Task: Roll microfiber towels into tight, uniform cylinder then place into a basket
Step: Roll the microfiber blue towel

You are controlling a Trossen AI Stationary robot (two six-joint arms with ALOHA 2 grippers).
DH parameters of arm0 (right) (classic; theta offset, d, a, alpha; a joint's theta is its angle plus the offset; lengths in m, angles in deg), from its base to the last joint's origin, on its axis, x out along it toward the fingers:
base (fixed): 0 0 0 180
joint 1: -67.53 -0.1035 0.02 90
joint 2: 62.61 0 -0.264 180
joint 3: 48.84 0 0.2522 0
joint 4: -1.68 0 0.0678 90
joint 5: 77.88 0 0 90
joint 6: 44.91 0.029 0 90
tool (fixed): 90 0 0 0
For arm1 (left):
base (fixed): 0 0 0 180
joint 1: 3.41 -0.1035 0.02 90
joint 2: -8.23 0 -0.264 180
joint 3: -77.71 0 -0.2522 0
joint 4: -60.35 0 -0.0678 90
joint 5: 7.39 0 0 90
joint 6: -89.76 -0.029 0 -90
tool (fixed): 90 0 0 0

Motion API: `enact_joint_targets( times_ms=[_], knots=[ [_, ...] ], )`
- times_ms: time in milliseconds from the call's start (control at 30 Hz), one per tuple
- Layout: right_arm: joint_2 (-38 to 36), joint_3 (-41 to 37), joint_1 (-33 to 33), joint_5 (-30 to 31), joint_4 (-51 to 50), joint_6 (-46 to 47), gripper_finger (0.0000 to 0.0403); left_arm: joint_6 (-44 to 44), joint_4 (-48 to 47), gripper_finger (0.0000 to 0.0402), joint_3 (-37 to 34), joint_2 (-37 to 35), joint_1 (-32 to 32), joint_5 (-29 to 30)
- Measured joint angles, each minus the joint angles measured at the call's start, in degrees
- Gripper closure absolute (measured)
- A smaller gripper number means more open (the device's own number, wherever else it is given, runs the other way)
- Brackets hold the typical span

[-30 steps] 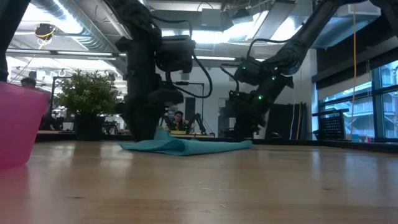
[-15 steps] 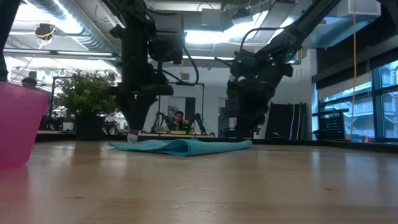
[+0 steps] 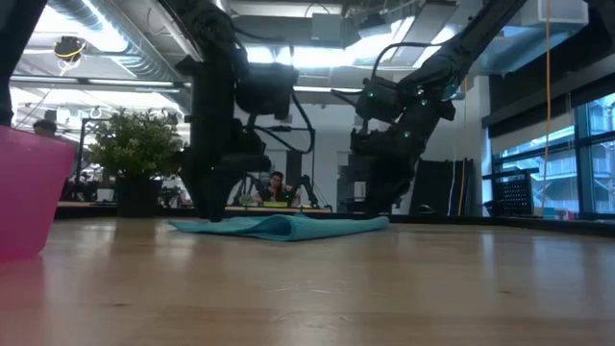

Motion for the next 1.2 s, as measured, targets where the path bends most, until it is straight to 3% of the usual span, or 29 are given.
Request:
enact_joint_targets(
  times_ms=[233, 600, 900, 1200],
  knots=[
    [0.1, 0.0, 0.0, 6.0, 1.5, -0.1, 0.0214, 0.1, 0.0, 0.0308, 0.2, 1.6, 0.8, -2.2],
    [0.1, 0.0, 0.1, 6.3, 3.8, 0.1, 0.0214, 4.8, 0.5, 0.0308, 0.2, 1.7, 5.0, -2.7],
    [0.0, 0.0, -0.6, -11.8, 2.0, 5.1, 0.0214, 7.3, 0.6, 0.0308, 0.1, 1.8, 5.8, -2.8],
    [0.1, -0.6, -2.4, -0.5, 1.4, 1.1, 0.0214, 9.0, 1.5, 0.0308, 0.1, 1.8, 5.9, -3.6]
  ],
)
